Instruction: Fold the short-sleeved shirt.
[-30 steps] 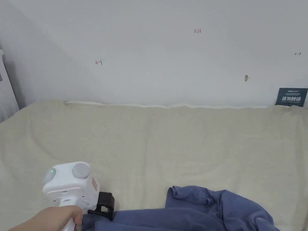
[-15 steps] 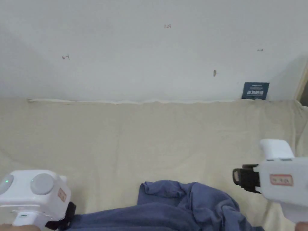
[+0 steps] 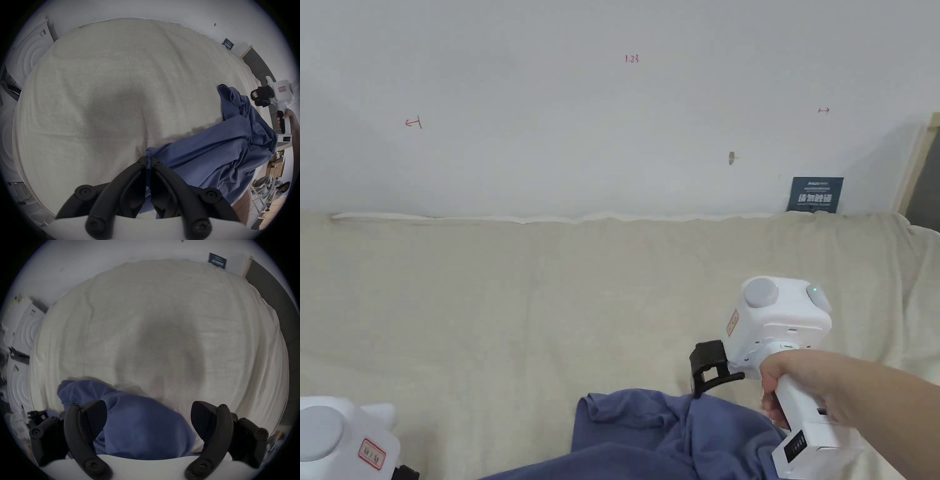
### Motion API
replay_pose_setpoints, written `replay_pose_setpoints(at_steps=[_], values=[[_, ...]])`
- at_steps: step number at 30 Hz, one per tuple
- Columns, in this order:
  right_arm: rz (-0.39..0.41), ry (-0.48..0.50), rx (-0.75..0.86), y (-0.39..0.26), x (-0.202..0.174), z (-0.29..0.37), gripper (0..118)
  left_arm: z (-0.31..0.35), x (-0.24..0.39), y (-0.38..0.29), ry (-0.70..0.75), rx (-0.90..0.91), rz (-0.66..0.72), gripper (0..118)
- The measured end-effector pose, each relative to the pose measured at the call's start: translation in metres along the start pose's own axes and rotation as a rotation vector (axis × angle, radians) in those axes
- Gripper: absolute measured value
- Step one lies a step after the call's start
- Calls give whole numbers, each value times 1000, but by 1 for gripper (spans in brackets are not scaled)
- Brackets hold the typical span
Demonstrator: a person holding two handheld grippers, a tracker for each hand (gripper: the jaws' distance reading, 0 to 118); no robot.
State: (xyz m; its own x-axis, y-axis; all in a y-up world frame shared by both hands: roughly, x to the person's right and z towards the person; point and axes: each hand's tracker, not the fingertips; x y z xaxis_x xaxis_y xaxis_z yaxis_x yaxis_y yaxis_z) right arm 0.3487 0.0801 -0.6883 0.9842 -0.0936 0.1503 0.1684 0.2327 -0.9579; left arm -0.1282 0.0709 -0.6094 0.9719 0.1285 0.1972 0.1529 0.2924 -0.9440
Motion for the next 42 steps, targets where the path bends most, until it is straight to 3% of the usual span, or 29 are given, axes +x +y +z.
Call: replay_pose_setpoints(at_steps=[4,5,6,7,8,9,12,15,18,22,29,35,42], values=[[55,10,-5,14,-15,-23,91,-8,-1,-1,-9,-10,0,4],[54,22,-17,15,-15,-25,67,-10,-2,-2,-8,-15,0,4],[56,53,-32,13,-15,-26,15,-13,-2,-2,-7,-21,1,4],[148,-48,-5,12,-17,-26,4,-15,-2,-3,-8,-27,3,4],[201,-95,30,11,-13,-22,3,-17,-3,-3,-9,-31,3,4],[152,6,13,7,-5,-16,3,-18,-3,-2,-7,-30,2,4],[114,94,80,1,13,15,3,-16,-4,0,-14,-28,19,4],[84,169,195,-25,28,59,3,-1,-4,-2,-15,25,23,4],[85,179,296,-60,42,104,3,27,-3,-4,-56,120,61,4],[79,201,397,-105,54,178,3,90,7,-2,-112,225,61,4],[-11,287,614,-142,67,316,3,225,38,9,-184,431,21,4],[56,196,770,-125,34,416,3,336,73,42,-153,625,-33,4],[10,132,955,-66,19,496,3,409,99,103,-103,796,-19,4]])
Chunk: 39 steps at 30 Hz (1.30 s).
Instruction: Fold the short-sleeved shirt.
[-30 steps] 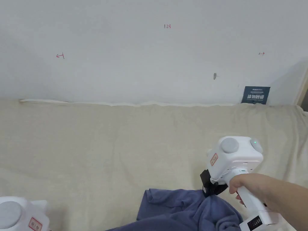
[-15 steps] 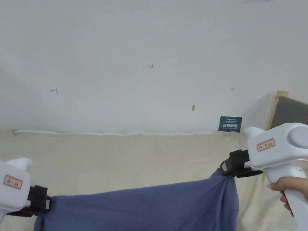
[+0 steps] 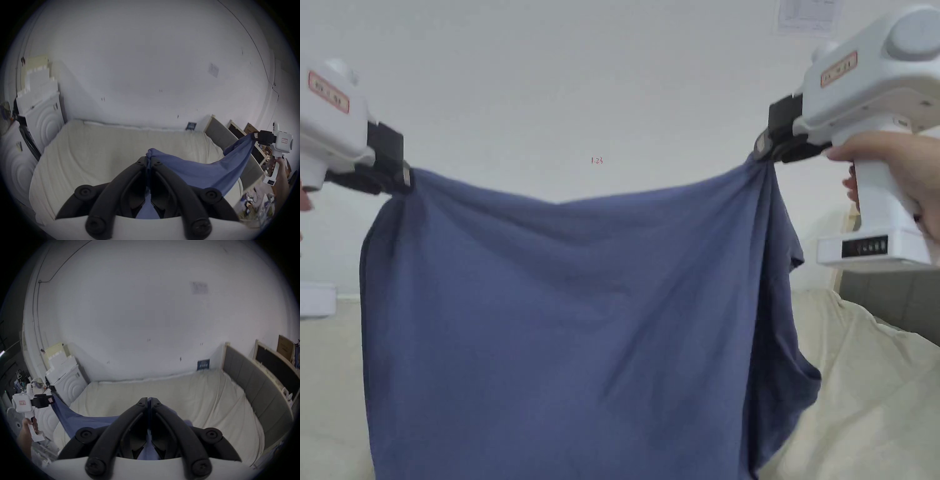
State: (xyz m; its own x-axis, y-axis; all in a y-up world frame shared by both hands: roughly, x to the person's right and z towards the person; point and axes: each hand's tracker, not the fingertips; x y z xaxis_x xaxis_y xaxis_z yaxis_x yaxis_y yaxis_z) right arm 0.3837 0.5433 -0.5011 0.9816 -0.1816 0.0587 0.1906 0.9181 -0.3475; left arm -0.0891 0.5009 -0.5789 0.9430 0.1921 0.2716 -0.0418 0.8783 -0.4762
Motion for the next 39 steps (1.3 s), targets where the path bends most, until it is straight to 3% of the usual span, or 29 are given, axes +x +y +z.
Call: replay_pose_setpoints(at_steps=[3,7,11,19,24,30,33,37,39], values=[[116,-88,111,34,-7,-13,3,-14,13,31,60,117,-23,4],[82,-144,171,72,-4,-44,3,-41,19,70,39,192,42,4],[147,-180,190,100,-6,-75,3,-68,24,94,87,251,-11,4],[216,-202,142,67,-5,-137,3,-141,2,85,135,214,-16,4],[236,-166,21,-27,5,-164,3,-177,-15,4,148,48,-72,4],[235,-65,-169,-197,18,-169,3,-192,-21,-166,98,-219,-77,4],[233,-48,-284,-289,26,-161,3,-189,-25,-257,39,-377,-53,4],[148,39,-371,-382,36,-117,3,-162,-30,-344,-12,-492,-63,4],[187,46,-395,-415,35,-88,3,-141,-37,-373,-9,-475,-65,4]])
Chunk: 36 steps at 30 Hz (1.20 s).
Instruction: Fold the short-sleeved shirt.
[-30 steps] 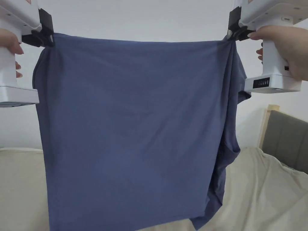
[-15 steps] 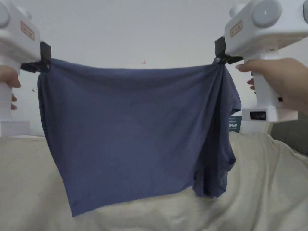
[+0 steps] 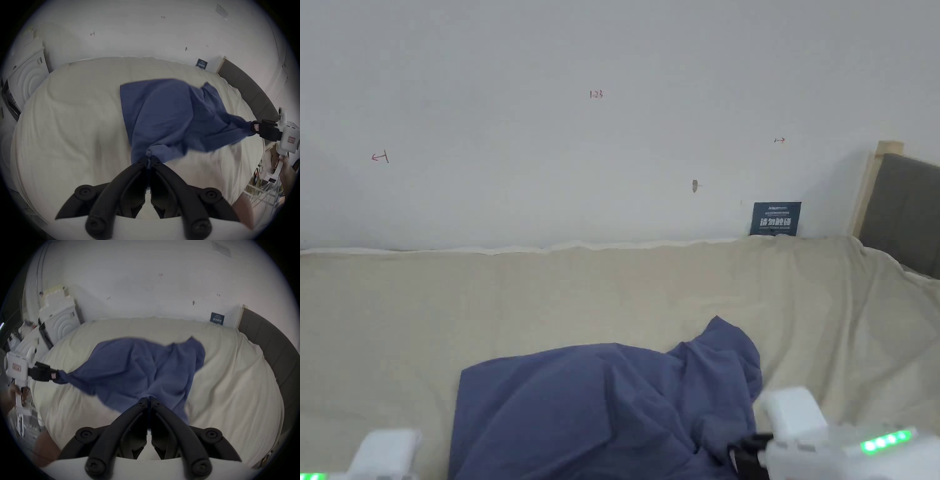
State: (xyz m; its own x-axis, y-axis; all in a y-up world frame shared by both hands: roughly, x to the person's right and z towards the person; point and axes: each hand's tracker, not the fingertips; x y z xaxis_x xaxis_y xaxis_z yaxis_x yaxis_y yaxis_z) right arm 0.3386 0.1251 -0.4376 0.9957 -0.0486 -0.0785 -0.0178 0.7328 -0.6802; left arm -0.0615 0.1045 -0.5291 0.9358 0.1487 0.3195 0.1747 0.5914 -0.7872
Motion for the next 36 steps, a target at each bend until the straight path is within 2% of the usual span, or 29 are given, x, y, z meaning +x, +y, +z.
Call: replay_pose_setpoints(at_steps=[2,4,6,8,12,15,17,18,19,20,21,22,23,25,28,31,33,36], values=[[-13,13,25,-36,-7,24,3,15,-1,-29,-19,14,-33,4],[-61,19,47,-66,-11,49,3,37,1,-60,-2,77,-61,4],[-94,0,66,-88,-18,78,3,56,-6,-84,-38,76,52,4],[-94,6,56,-102,-22,101,3,72,-8,-104,-70,50,107,4],[-99,27,-19,-116,-26,129,3,91,-8,-128,-114,-77,98,4],[-95,19,-111,-120,-24,129,3,88,-15,-139,-156,-165,168,5],[-108,9,-108,-125,-21,120,3,79,-23,-144,-145,-151,180,5],[-137,-3,-125,-128,-18,113,6,75,-26,-145,-122,-146,198,9],[-184,-22,-139,-129,-15,107,16,70,-31,-146,-115,-128,221,19],[-217,-7,-149,-130,-12,102,38,67,-34,-146,-109,-111,249,40],[-268,24,-146,-132,-7,97,77,64,-39,-146,-101,-98,293,77],[-297,52,-154,-133,-3,93,101,61,-42,-146,-113,-102,328,96],[-317,61,-167,-136,-2,90,101,61,-41,-148,-130,-108,368,101],[-319,43,-165,-139,-1,88,112,60,-45,-151,-176,-122,427,106],[-344,31,-164,-140,3,89,113,60,-46,-155,-219,-127,470,106],[-396,19,-118,-137,8,97,113,67,-43,-155,-167,-124,443,106],[-434,17,-50,-131,12,109,113,82,-41,-150,-99,-42,429,106],[-439,-14,67,-116,12,134,110,118,-31,-133,21,149,347,105]])
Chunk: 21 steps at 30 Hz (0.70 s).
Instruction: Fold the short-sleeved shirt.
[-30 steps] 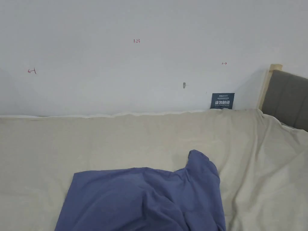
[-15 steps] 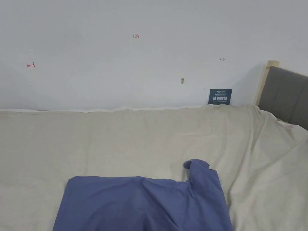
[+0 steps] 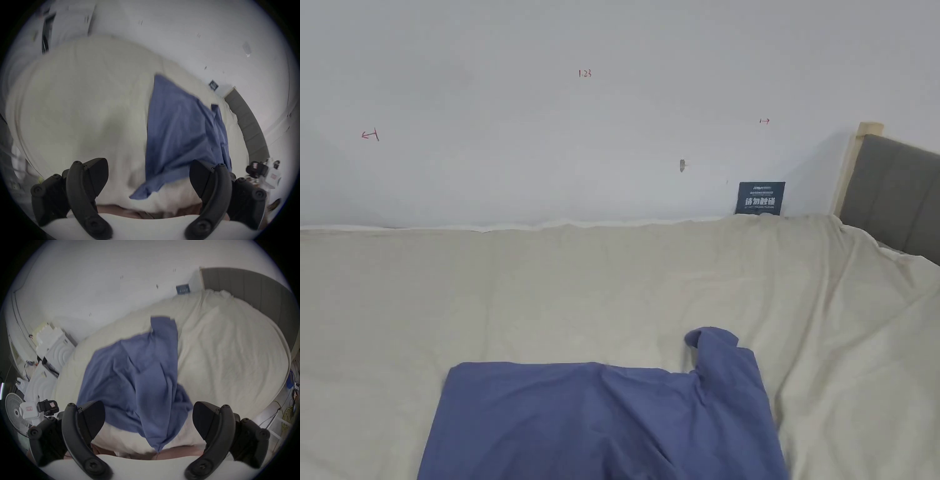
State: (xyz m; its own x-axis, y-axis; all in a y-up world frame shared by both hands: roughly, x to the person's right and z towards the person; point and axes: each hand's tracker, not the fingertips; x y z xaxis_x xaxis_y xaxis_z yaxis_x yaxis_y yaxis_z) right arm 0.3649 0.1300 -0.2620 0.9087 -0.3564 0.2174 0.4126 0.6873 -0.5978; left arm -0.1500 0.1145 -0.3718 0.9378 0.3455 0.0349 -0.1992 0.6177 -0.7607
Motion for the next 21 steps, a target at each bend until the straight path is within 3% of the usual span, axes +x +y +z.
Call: replay_pose_setpoints(at_steps=[2,3,4,5,6,8,10,13,15,19,21], values=[[-1,5,86,9,-7,15,108,21,13,11,18,116,-41,104],[-3,23,129,12,-10,22,103,31,19,15,11,163,-54,101],[5,68,184,14,-13,30,87,38,24,19,-3,200,-65,89],[16,86,222,15,-17,34,60,42,28,20,-11,229,-73,63],[29,62,263,17,-22,37,5,46,34,22,-7,264,-84,6],[80,-66,308,13,-35,36,0,47,41,21,90,318,-110,0],[124,65,279,13,-34,32,0,48,42,16,27,321,-107,0],[165,50,283,4,-46,26,0,50,53,16,17,340,-108,0],[178,89,281,10,-50,24,0,52,60,26,2,355,-135,0],[213,98,270,18,-61,8,0,36,84,84,101,369,-229,0],[236,112,256,20,-63,-2,0,3,88,134,-18,241,-211,0]])
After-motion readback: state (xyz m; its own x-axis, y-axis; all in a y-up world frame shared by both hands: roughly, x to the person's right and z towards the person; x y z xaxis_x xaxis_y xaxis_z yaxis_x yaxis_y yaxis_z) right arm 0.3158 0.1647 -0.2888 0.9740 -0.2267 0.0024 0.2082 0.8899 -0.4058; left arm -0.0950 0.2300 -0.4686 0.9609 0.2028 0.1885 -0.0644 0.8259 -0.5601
